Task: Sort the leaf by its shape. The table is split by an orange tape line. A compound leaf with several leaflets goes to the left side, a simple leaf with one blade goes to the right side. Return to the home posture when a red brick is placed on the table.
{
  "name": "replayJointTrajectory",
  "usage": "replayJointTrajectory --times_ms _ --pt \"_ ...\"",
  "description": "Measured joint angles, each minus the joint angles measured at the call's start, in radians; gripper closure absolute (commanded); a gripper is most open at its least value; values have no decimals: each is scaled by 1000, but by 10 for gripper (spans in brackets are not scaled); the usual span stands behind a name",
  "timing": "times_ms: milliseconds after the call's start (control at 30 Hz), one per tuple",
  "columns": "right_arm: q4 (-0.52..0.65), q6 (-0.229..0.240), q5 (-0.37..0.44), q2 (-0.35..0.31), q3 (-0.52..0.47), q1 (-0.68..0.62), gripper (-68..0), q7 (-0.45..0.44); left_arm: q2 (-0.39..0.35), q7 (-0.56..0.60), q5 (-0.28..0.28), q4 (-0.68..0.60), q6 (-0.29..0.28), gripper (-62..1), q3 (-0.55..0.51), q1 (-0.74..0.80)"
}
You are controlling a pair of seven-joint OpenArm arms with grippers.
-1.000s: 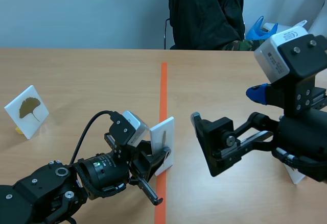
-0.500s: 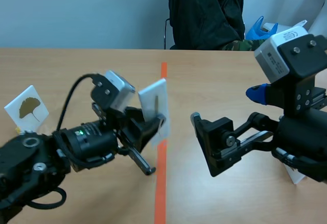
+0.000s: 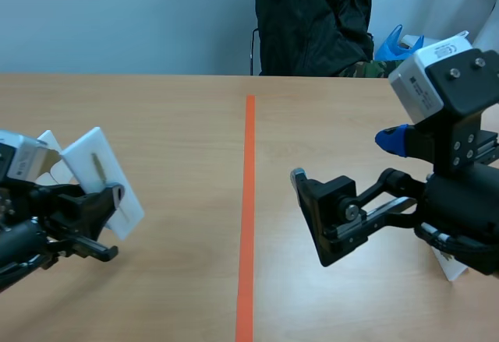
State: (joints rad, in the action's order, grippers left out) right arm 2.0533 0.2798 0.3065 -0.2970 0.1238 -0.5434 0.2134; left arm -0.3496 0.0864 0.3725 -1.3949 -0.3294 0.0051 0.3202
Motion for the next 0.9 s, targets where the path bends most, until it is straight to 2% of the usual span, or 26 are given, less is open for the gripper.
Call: replayJointTrajectory --times_ms 200,333,433,667,900 --pt "0 0 0 0 0 0 -679 -3 33 1 11 0 8 -55 -148 16" --pt "0 0 0 0 0 0 -679 -3 66 5 66 8 71 -55 -212 14" --pt "0 0 0 0 0 0 -679 -3 74 8 66 37 109 -55 -226 14" --pt "0 0 0 0 0 0 -679 -3 76 38 63 144 154 -55 -226 -28" --pt "0 0 0 0 0 0 -679 -3 76 39 63 285 165 -55 -225 -151"
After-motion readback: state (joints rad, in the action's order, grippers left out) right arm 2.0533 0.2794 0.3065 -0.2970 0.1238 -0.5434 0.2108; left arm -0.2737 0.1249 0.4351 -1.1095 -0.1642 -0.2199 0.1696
